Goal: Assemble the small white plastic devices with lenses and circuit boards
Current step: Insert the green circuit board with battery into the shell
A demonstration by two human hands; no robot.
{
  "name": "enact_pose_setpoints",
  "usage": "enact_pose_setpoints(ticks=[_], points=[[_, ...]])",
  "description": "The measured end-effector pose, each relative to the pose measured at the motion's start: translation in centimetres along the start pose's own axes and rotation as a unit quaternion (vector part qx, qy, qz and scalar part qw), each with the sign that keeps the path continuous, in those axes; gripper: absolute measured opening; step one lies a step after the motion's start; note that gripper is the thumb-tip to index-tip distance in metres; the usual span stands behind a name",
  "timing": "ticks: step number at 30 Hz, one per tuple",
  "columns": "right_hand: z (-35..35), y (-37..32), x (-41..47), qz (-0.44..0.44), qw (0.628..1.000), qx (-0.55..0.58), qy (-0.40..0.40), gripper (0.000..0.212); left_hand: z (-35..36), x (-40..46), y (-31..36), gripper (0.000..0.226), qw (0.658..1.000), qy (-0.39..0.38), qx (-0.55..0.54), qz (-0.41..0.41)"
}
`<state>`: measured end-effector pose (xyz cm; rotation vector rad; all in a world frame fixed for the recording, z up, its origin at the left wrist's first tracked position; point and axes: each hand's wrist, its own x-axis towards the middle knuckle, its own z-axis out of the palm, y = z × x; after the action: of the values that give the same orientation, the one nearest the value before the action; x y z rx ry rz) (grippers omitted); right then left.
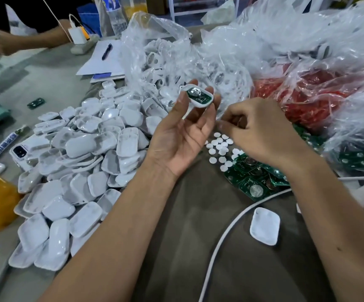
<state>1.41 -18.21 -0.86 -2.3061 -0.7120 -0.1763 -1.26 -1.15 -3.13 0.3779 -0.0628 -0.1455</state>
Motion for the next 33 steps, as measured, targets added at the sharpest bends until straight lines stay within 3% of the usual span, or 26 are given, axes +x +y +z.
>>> enact_pose_setpoints(ticks=[6,10,14,17,21,25,29,31,33], points=[[-1.3,-0.7,-0.9,0.051,0.974,-0.162,-0.151,0.036,-0.2,-0.1,-0.1,0.074,1.000,-0.001,-0.004,-0.010],[-3.2,-1.3,-3.1,0.135,0.928,-0.129,-0.322,0.039,0.2,-0.6,-0.7,0.045,1.000,0.000,0.025,-0.019],[-5.0,-2.6,-5.0,0.123,0.911,-0.160,-0.359,0.044,0.7,-1.1,-1.5,0.061,0.999,-0.007,0.038,-0.020],[-4.4,-4.3,-6.4,0.080,0.880,-0.281,-0.373,0.050,0.8,-1.6,-1.8,0.073,0.999,-0.005,0.049,-0.015],[-3.6,-5.8,-7.6,0.059,0.881,-0.300,-0.361,0.043,0.5,-2.2,-1.6,0.062,0.997,0.005,0.082,0.000],[-3.8,-4.7,-7.9,0.035,0.927,-0.172,-0.332,0.010,0.5,-2.3,-1.4,0.047,0.997,0.018,0.078,0.013],[-4.1,-2.6,-6.1,0.010,0.995,-0.006,-0.100,0.018,0.7,-2.2,-1.6,0.024,0.996,0.041,0.082,0.025],[-3.7,-2.2,-4.8,0.029,0.989,0.147,0.000,0.020,0.6,-2.0,-1.5,0.029,0.994,0.057,0.082,0.034],[-2.9,-2.0,-3.6,0.049,0.954,0.293,0.045,0.021,0.5,-1.9,-1.4,0.040,0.994,0.076,0.068,0.038]])
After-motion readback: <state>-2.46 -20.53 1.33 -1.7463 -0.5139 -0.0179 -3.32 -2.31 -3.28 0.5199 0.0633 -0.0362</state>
